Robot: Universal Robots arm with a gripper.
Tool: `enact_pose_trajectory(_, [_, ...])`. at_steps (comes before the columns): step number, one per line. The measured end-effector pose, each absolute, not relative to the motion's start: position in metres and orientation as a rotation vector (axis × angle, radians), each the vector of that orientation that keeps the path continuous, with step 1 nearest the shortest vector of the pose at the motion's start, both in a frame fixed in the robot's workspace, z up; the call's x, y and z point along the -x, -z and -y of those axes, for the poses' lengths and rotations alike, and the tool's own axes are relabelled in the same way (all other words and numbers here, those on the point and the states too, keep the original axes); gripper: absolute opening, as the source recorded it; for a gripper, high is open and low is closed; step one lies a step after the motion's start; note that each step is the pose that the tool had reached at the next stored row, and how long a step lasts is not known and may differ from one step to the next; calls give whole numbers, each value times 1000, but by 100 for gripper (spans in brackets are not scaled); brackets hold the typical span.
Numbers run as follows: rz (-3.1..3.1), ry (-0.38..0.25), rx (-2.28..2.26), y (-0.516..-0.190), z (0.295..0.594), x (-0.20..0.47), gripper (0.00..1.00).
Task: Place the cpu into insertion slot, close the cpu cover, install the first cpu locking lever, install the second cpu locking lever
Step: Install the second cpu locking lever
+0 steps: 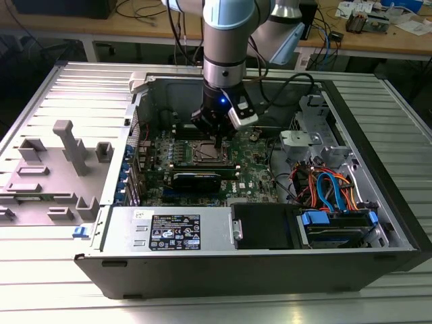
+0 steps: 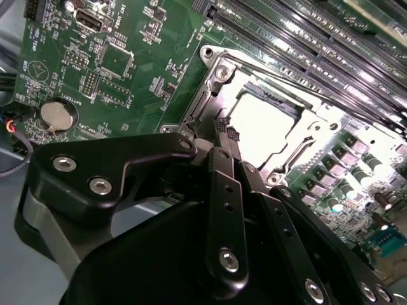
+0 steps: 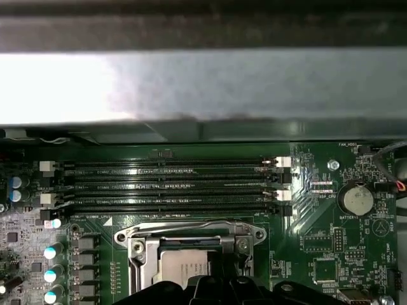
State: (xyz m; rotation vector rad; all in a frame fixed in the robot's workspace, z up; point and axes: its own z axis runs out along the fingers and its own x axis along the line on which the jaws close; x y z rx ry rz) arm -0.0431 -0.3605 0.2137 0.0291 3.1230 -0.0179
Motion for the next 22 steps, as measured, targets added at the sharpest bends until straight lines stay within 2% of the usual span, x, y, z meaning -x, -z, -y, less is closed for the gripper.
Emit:
enact_pose_trajectory(14, [-3123,18,-29,-216,383,43,11])
enact_pose_trajectory(22, [-3123,18,-29,-226,384,43,11])
